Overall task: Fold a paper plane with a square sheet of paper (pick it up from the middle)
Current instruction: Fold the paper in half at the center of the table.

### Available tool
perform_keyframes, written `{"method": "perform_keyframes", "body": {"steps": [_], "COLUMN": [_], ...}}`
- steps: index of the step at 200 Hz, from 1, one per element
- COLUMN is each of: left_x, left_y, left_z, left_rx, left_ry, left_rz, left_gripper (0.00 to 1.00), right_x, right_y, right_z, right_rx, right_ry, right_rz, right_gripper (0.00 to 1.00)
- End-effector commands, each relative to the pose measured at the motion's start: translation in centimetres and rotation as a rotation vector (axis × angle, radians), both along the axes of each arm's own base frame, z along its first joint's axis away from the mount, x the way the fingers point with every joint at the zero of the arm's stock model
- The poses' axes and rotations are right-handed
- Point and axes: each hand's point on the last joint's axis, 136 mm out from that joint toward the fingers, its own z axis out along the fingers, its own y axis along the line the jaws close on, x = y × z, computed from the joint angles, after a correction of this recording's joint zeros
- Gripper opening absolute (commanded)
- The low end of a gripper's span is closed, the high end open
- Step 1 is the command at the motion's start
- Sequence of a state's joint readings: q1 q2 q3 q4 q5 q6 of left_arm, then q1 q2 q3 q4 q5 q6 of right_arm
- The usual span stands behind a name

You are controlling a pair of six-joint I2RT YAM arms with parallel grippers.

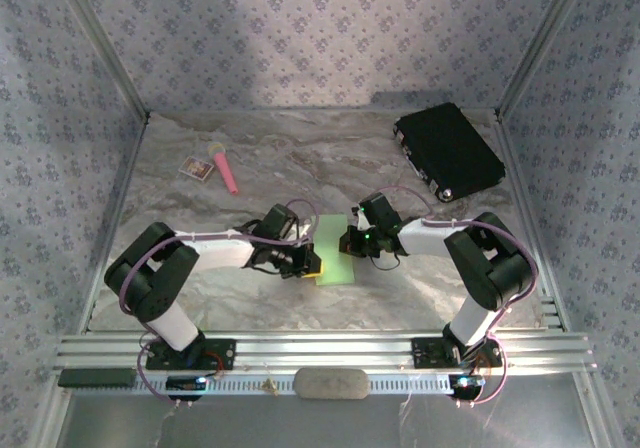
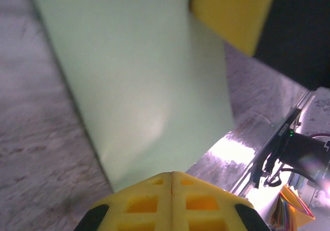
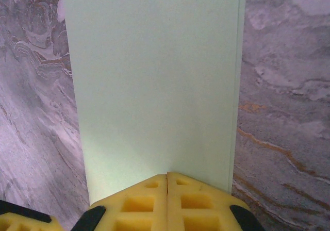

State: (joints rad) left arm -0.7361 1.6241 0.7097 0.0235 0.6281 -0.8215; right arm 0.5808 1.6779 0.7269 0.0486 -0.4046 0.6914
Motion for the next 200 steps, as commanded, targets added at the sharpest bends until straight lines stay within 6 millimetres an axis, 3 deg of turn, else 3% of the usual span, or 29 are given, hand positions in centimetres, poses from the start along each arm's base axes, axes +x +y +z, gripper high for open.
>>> {"method": "perform_keyframes", "body": {"steps": [1,54,88,122,159,200], "left_x": [0.5,-1.6,-3.7,-3.9,-4.5,-3.9], "left_y": [-0.9,0.7,2.2,3.8,3.2,3.0], "left_z": [0.7,-3.0,-4.2,-4.4,-3.5,-1.8], "left_rx": [-0.019,0.055,0.099,0.208,0.261,0.299], "left_ry": [0.003,0.079,0.107,0.054,-0.035,-0.156], "left_rz": [-0.002,-0.025,-0.078,-0.081,-0.153,-0.162], "left_gripper": [0.00,0.00,0.00,0.00,0.00,0.00], "right_x": [-3.3,-3.4,-3.3,-3.4,-3.4,-3.4], "right_y": [-4.4,-4.4,-4.6,-4.7,-4.8,-4.6], "right_z": [-4.7,-4.9,-5.0,-5.0,-5.1,-5.0], "right_rx": [-0.207,-0.206,-0.212,-0.211,-0.216,-0.208], "right_ry": [0.145,0.149,0.152,0.153,0.163,0.160], "right_rz": [-0.055,-0.052,-0.053,-0.055,-0.056,-0.048], "right_gripper": [0.00,0.00,0.00,0.00,0.00,0.00]}}
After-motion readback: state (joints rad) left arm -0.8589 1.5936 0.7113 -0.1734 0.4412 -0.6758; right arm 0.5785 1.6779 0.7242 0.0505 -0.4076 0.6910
